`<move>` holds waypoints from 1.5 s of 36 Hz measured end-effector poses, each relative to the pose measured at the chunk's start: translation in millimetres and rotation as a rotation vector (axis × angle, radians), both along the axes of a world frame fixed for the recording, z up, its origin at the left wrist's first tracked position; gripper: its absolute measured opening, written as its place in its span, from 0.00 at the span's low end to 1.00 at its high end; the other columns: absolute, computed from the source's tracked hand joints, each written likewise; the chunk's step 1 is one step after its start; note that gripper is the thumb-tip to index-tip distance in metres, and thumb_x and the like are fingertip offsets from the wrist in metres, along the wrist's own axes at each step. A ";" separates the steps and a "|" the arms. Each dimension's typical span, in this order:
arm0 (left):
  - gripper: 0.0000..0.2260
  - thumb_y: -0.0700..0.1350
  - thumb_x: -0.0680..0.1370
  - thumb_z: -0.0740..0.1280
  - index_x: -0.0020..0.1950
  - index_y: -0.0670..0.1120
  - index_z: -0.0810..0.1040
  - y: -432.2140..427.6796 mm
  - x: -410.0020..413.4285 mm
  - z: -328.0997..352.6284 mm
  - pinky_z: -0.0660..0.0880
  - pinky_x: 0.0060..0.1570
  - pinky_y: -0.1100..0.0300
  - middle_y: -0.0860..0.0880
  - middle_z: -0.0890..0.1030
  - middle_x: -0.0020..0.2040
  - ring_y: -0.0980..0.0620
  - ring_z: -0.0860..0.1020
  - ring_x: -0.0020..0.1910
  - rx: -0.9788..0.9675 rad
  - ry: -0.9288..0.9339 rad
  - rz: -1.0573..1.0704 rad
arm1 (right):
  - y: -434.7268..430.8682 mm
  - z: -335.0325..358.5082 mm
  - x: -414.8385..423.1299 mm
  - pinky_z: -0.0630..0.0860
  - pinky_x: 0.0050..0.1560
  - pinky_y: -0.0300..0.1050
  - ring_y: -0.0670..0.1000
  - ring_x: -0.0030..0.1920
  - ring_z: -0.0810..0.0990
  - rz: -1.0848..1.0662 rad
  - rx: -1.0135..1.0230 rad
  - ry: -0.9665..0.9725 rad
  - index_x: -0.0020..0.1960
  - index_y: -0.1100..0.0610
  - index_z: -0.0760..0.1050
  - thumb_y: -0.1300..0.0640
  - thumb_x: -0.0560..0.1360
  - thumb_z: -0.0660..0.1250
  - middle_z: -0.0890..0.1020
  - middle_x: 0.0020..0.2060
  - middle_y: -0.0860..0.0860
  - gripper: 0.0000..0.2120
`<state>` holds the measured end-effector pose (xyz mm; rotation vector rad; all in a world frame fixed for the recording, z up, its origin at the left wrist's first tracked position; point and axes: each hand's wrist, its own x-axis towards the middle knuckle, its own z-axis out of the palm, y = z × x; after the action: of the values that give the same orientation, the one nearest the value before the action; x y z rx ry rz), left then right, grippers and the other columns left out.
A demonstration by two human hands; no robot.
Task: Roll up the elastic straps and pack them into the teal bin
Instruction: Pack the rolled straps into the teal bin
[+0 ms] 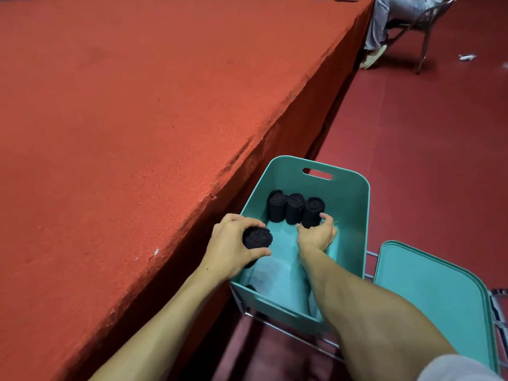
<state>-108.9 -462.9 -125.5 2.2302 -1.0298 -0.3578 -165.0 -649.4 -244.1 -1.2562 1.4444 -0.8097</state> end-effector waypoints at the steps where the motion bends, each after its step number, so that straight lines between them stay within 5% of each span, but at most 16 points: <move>1: 0.22 0.51 0.64 0.82 0.57 0.57 0.82 -0.5 0.4 0.1 0.68 0.65 0.58 0.52 0.75 0.55 0.52 0.73 0.60 0.011 -0.001 0.003 | 4.0 4.3 -0.6 0.74 0.60 0.48 0.58 0.52 0.78 0.051 0.005 0.001 0.63 0.58 0.73 0.68 0.67 0.77 0.74 0.59 0.58 0.27; 6: 0.23 0.52 0.65 0.81 0.58 0.57 0.81 0.0 -1.5 0.6 0.68 0.65 0.54 0.50 0.72 0.52 0.50 0.71 0.59 0.054 -0.012 -0.006 | 24.7 44.6 -15.2 0.81 0.52 0.56 0.53 0.40 0.79 0.549 0.090 -0.140 0.56 0.56 0.77 0.65 0.67 0.79 0.81 0.47 0.53 0.20; 12: 0.23 0.54 0.65 0.80 0.58 0.59 0.80 2.3 1.7 3.4 0.71 0.61 0.55 0.49 0.74 0.52 0.47 0.74 0.56 0.075 -0.025 -0.008 | 30.0 89.4 -47.8 0.82 0.46 0.47 0.49 0.45 0.82 0.849 0.153 -0.336 0.57 0.56 0.78 0.67 0.72 0.74 0.83 0.51 0.55 0.15; 17: 0.23 0.53 0.66 0.80 0.59 0.57 0.80 2.5 1.6 7.7 0.72 0.57 0.55 0.49 0.76 0.49 0.46 0.76 0.54 0.098 -0.091 -0.018 | 38.6 101.4 -62.3 0.82 0.52 0.50 0.51 0.44 0.83 1.058 0.155 -0.345 0.60 0.55 0.78 0.68 0.71 0.74 0.83 0.54 0.54 0.19; 25: 0.22 0.50 0.68 0.79 0.61 0.52 0.79 6.7 -1.1 9.7 0.71 0.55 0.58 0.60 0.76 0.48 0.52 0.74 0.53 0.079 -0.147 -0.096 | 55.2 104.0 -56.2 0.77 0.43 0.36 0.49 0.37 0.77 1.084 -0.039 -0.268 0.61 0.54 0.78 0.67 0.67 0.79 0.78 0.51 0.50 0.24; 30: 0.22 0.48 0.68 0.79 0.61 0.51 0.79 7.8 -0.6 9.2 0.71 0.56 0.58 0.61 0.77 0.50 0.51 0.75 0.54 0.031 -0.118 -0.092 | 57.5 103.1 -53.5 0.78 0.46 0.43 0.48 0.35 0.75 1.073 -0.117 -0.240 0.59 0.53 0.79 0.64 0.66 0.80 0.82 0.52 0.42 0.24; 39: 0.27 0.45 0.65 0.81 0.62 0.51 0.78 8.4 7.9 1.6 0.74 0.59 0.55 0.54 0.82 0.56 0.53 0.79 0.56 -0.026 -0.075 -0.124 | 56.8 99.7 -46.6 0.79 0.57 0.43 0.42 0.37 0.80 1.027 -0.186 -0.148 0.64 0.53 0.79 0.61 0.64 0.82 0.85 0.51 0.52 0.29; 44: 0.27 0.42 0.67 0.80 0.64 0.49 0.76 10.6 8.7 1.1 0.75 0.60 0.53 0.54 0.81 0.57 0.53 0.79 0.57 -0.046 -0.090 -0.145 | 55.7 100.1 -45.9 0.78 0.54 0.40 0.50 0.45 0.85 1.028 -0.216 -0.102 0.65 0.51 0.78 0.60 0.64 0.82 0.83 0.43 0.43 0.31; 49: 0.28 0.41 0.66 0.79 0.62 0.50 0.73 9.6 7.9 -1.3 0.75 0.55 0.57 0.57 0.78 0.58 0.52 0.79 0.54 -0.084 -0.107 -0.131 | 56.8 98.8 -46.9 0.80 0.49 0.52 0.44 0.33 0.77 1.050 -0.271 -0.035 0.66 0.45 0.77 0.57 0.62 0.83 0.85 0.50 0.54 0.35; 54: 0.27 0.39 0.65 0.80 0.60 0.49 0.72 9.8 9.9 -3.6 0.73 0.54 0.68 0.53 0.79 0.57 0.54 0.78 0.55 -0.100 -0.055 -0.131 | 59.0 97.7 -45.9 0.76 0.47 0.41 0.47 0.35 0.76 1.091 -0.350 0.029 0.67 0.47 0.76 0.56 0.63 0.83 0.79 0.54 0.50 0.34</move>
<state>-99.0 -453.1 -129.2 2.0997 -1.1997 -0.2964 -210.9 -590.4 -146.4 -2.0164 0.4480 -0.2720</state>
